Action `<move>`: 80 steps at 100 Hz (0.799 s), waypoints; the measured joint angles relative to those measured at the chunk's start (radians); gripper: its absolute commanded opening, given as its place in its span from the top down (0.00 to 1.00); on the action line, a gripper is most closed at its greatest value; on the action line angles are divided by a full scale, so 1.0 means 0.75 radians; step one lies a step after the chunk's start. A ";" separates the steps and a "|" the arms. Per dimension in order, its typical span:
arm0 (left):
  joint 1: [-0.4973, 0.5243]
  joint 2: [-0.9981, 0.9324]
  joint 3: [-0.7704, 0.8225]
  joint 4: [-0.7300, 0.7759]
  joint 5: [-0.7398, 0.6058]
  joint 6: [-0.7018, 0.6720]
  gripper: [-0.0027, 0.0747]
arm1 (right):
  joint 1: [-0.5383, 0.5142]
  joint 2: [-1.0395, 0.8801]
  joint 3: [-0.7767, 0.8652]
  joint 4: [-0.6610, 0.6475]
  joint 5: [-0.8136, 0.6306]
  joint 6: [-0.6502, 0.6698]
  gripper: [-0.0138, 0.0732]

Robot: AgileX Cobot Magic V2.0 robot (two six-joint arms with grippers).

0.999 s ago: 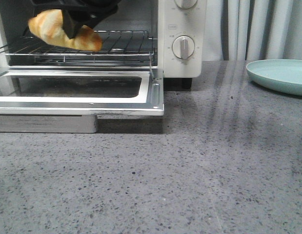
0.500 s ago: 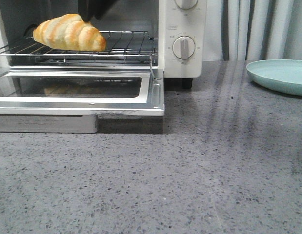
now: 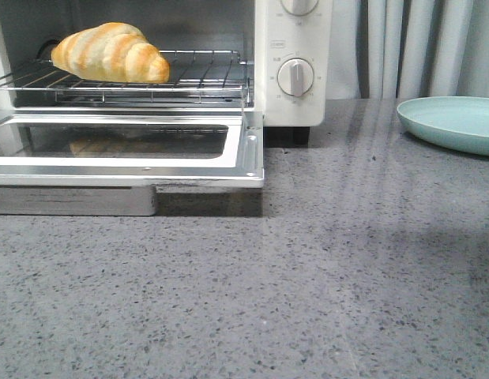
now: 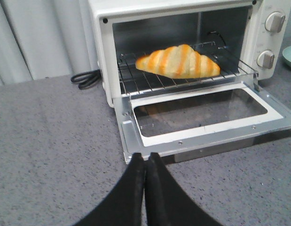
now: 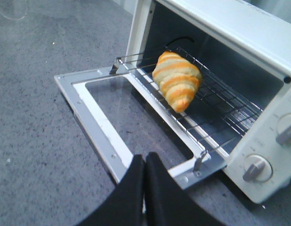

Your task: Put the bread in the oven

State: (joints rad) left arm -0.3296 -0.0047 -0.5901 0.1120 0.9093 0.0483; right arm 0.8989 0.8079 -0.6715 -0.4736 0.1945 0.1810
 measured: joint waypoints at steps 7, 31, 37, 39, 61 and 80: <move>0.000 0.000 0.056 -0.053 -0.042 -0.003 0.99 | -0.020 -0.130 0.110 -0.018 -0.012 -0.002 0.90; 0.000 0.000 0.220 -0.221 -0.281 -0.005 0.99 | -0.112 -0.544 0.258 -0.080 -0.025 -0.005 0.90; 0.000 0.000 0.240 -0.242 -0.302 -0.005 0.99 | -0.119 -0.613 0.260 -0.081 -0.012 -0.005 0.90; 0.000 0.000 0.246 -0.248 -0.306 -0.005 0.99 | -0.119 -0.635 0.261 -0.081 -0.012 -0.005 0.90; 0.000 0.000 0.267 -0.277 -0.315 -0.007 0.99 | -0.119 -0.754 0.261 -0.084 -0.010 -0.005 0.90; 0.000 0.000 0.268 -0.277 -0.318 -0.007 0.99 | -0.119 -0.755 0.261 -0.087 -0.010 -0.005 0.90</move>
State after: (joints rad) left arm -0.3296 -0.0047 -0.3888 -0.0960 0.6709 0.0427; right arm 0.8097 0.2416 -0.4754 -0.5390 0.1872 0.1774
